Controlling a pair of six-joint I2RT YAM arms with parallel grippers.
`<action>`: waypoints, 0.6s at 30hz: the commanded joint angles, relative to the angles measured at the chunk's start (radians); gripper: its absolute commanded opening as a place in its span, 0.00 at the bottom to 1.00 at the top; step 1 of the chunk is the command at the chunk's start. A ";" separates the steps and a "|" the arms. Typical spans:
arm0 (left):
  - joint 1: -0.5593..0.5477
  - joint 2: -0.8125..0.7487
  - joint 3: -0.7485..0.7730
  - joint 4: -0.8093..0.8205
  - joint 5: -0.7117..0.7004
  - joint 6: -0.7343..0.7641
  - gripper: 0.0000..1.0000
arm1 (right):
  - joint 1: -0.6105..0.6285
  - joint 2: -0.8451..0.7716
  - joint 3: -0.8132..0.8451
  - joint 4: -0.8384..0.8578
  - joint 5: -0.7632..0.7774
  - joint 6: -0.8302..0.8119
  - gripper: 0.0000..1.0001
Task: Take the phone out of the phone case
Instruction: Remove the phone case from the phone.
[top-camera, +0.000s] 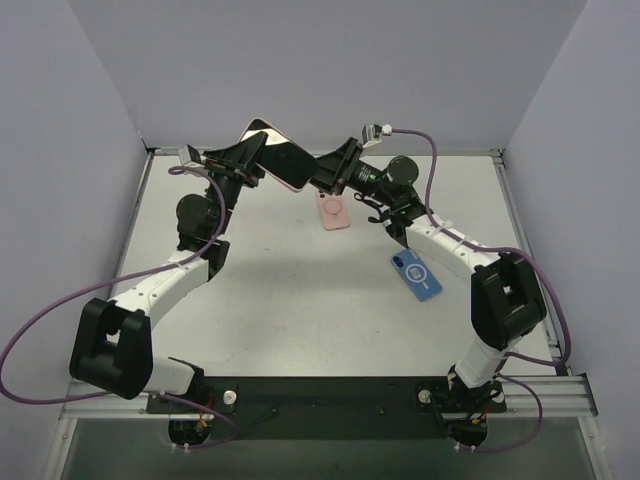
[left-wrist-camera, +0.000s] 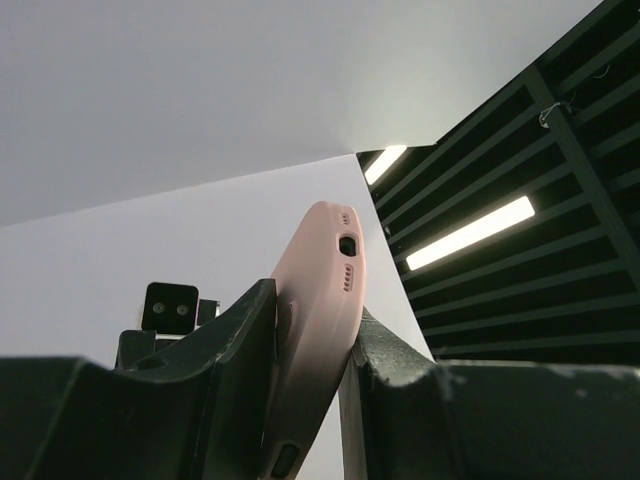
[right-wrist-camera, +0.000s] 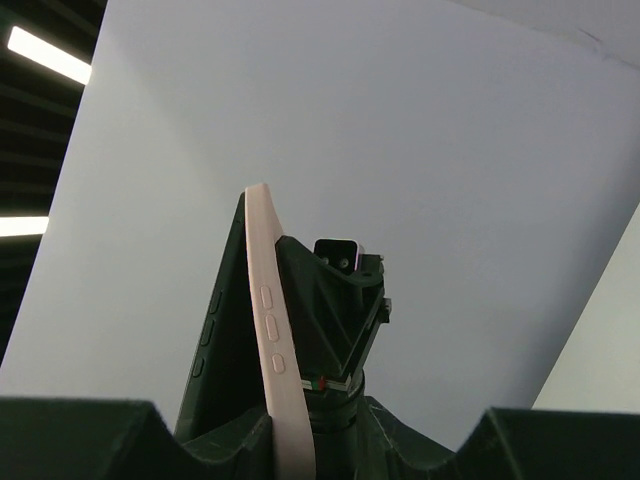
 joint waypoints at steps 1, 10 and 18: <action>-0.195 -0.013 0.053 0.593 0.330 -0.219 0.00 | 0.127 0.113 0.020 -0.177 -0.058 -0.058 0.30; -0.232 0.022 0.010 0.557 0.356 -0.216 0.00 | 0.115 0.110 -0.022 -0.099 -0.069 -0.005 0.00; -0.232 0.020 -0.034 0.465 0.417 -0.201 0.00 | 0.041 0.006 -0.102 -0.263 -0.025 -0.095 0.00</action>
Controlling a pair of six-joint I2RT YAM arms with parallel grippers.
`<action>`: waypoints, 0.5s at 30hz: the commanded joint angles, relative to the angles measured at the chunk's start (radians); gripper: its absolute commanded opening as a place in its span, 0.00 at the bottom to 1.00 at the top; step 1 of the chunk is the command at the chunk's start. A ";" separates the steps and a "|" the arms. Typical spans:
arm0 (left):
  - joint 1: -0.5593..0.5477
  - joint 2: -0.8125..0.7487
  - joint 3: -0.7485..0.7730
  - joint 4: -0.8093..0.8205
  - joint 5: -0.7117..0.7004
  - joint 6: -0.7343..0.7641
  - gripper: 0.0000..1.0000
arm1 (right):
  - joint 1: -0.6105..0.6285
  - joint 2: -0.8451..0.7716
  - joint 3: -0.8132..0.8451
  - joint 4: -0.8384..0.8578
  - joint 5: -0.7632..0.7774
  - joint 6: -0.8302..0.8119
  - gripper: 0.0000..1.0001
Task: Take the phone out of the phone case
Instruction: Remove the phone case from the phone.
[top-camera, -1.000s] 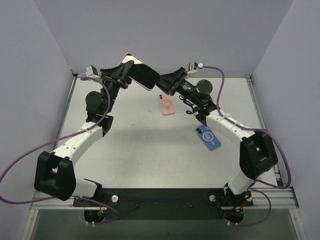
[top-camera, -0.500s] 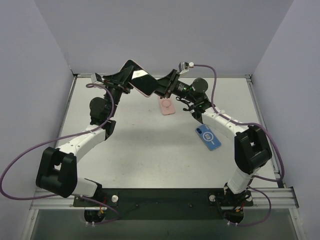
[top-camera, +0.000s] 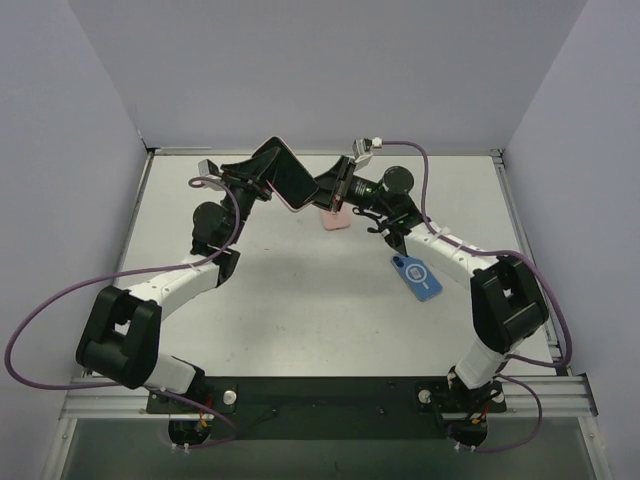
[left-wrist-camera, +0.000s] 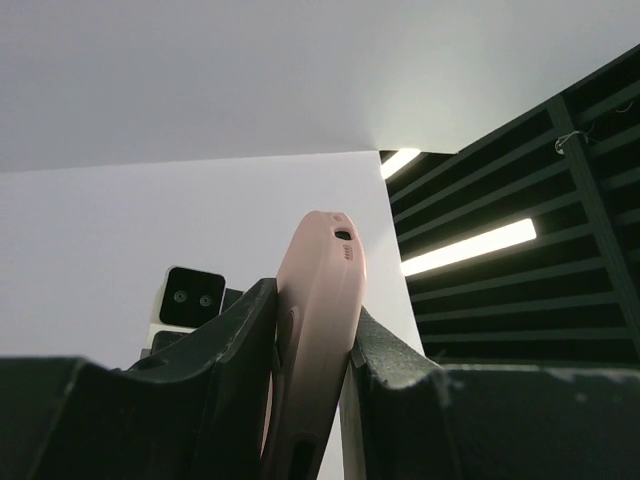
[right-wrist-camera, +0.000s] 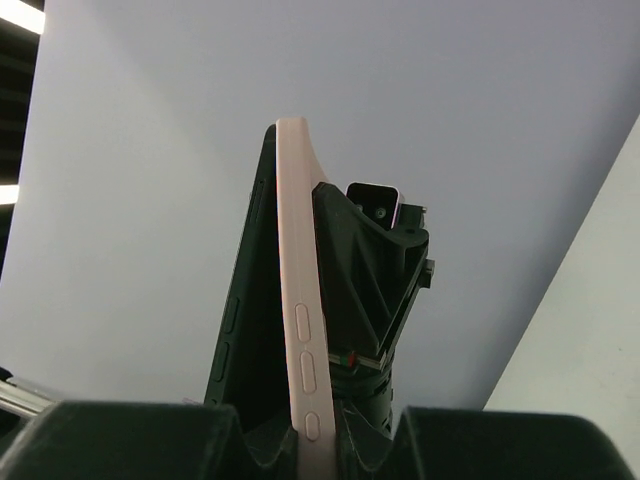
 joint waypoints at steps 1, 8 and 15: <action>-0.179 -0.039 0.021 0.403 0.450 -0.108 0.00 | 0.010 -0.005 -0.040 -0.373 0.082 -0.111 0.00; -0.179 -0.120 -0.008 0.175 0.553 0.008 0.34 | -0.045 -0.134 -0.105 -0.650 0.190 -0.303 0.00; -0.177 -0.231 0.006 -0.299 0.623 0.245 0.81 | -0.095 -0.214 -0.171 -0.708 0.211 -0.351 0.00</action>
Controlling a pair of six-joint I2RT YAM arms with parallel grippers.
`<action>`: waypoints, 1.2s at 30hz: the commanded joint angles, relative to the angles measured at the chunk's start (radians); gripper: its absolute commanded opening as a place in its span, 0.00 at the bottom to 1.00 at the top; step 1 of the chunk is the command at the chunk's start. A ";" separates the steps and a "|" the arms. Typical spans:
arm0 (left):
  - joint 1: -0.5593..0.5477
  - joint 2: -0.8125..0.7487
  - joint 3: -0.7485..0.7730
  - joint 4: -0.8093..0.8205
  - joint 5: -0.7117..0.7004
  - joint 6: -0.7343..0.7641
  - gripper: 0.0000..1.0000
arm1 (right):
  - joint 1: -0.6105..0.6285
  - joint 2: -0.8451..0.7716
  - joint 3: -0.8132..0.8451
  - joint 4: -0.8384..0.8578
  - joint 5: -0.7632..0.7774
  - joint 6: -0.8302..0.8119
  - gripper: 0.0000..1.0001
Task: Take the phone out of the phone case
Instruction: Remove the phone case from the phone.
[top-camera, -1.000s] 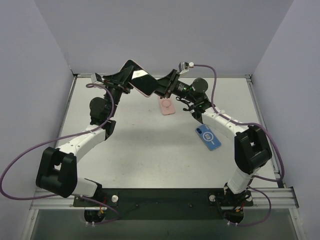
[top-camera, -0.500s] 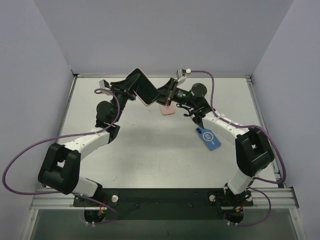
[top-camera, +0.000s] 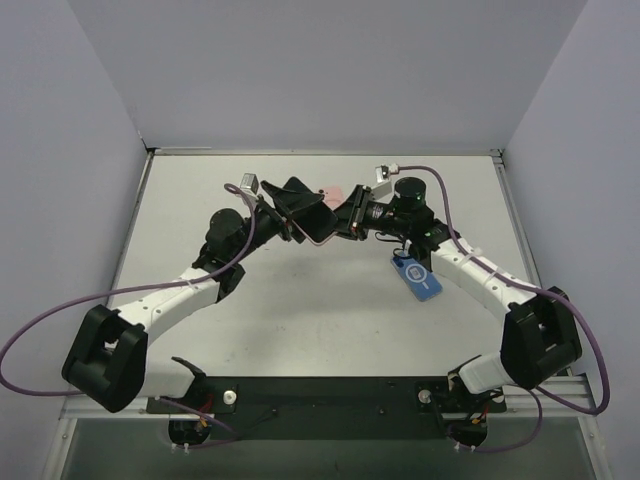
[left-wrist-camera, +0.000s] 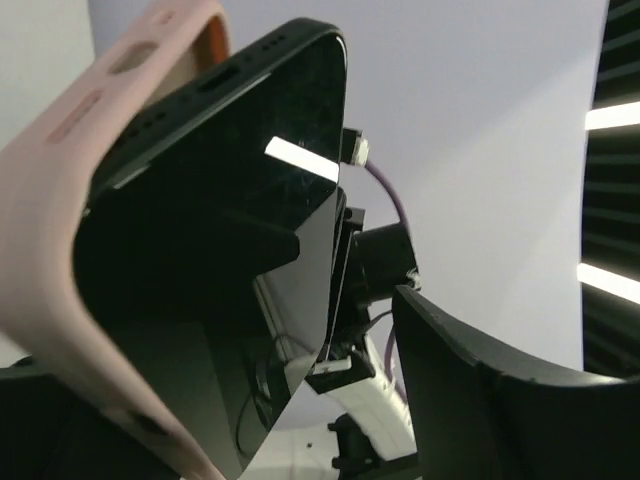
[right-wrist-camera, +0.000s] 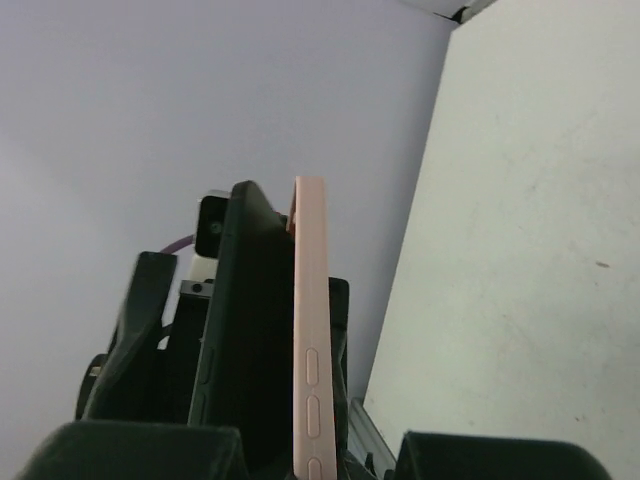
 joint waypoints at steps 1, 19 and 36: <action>-0.073 -0.140 0.048 -0.008 0.316 0.097 0.82 | -0.039 0.029 -0.027 -0.198 0.185 -0.092 0.00; 0.045 -0.223 -0.114 -0.110 0.362 0.154 0.87 | -0.028 -0.005 -0.065 -0.316 0.312 -0.201 0.00; 0.204 -0.269 -0.180 -0.146 0.452 0.172 0.87 | -0.022 0.032 -0.059 -0.290 0.309 -0.192 0.00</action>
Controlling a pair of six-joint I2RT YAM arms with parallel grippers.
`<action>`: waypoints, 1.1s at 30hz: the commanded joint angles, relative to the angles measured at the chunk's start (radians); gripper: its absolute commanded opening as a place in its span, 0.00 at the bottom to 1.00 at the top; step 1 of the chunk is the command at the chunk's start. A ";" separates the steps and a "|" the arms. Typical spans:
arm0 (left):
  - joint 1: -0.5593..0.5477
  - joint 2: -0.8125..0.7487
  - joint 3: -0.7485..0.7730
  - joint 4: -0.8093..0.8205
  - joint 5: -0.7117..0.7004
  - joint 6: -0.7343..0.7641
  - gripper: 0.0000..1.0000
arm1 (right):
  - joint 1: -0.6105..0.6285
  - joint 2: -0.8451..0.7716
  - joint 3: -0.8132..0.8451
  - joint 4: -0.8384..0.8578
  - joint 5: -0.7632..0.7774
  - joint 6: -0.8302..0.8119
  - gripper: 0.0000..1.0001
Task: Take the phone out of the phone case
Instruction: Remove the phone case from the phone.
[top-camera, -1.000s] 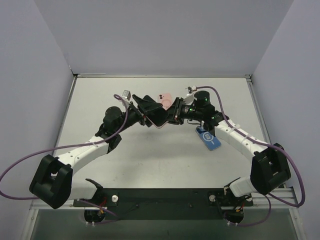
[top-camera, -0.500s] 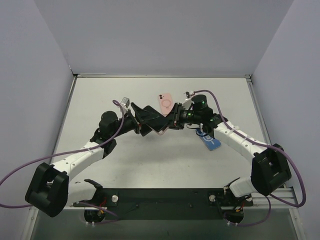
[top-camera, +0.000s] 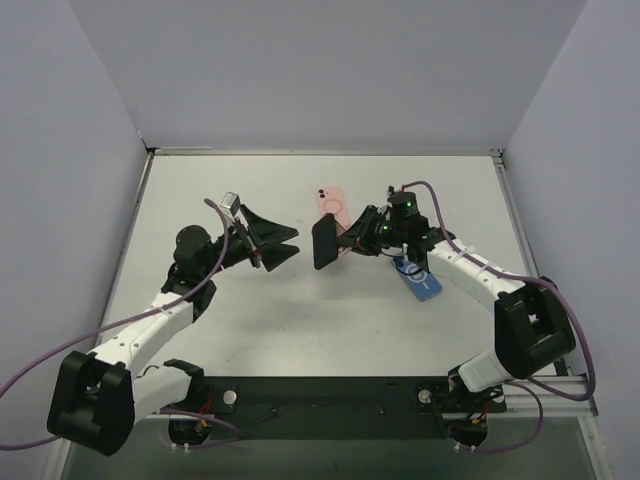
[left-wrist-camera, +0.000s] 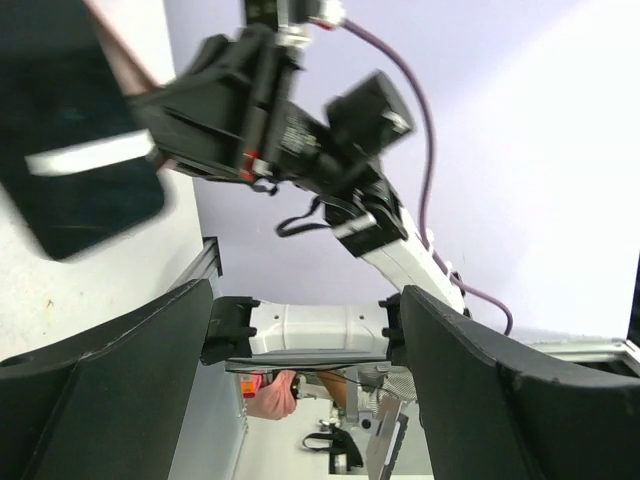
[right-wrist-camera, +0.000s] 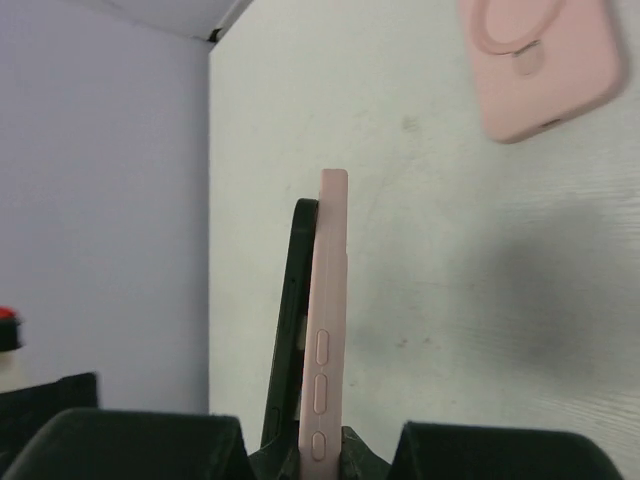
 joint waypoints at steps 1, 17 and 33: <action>0.039 -0.054 0.010 0.052 0.078 0.019 0.87 | -0.014 0.010 0.009 0.002 0.078 -0.032 0.00; 0.065 -0.008 0.027 -0.319 0.039 0.331 0.87 | 0.018 0.129 -0.026 0.040 0.080 -0.055 0.00; 0.063 -0.034 0.087 -0.706 -0.113 0.582 0.86 | -0.126 0.054 -0.011 -0.056 0.107 -0.137 0.00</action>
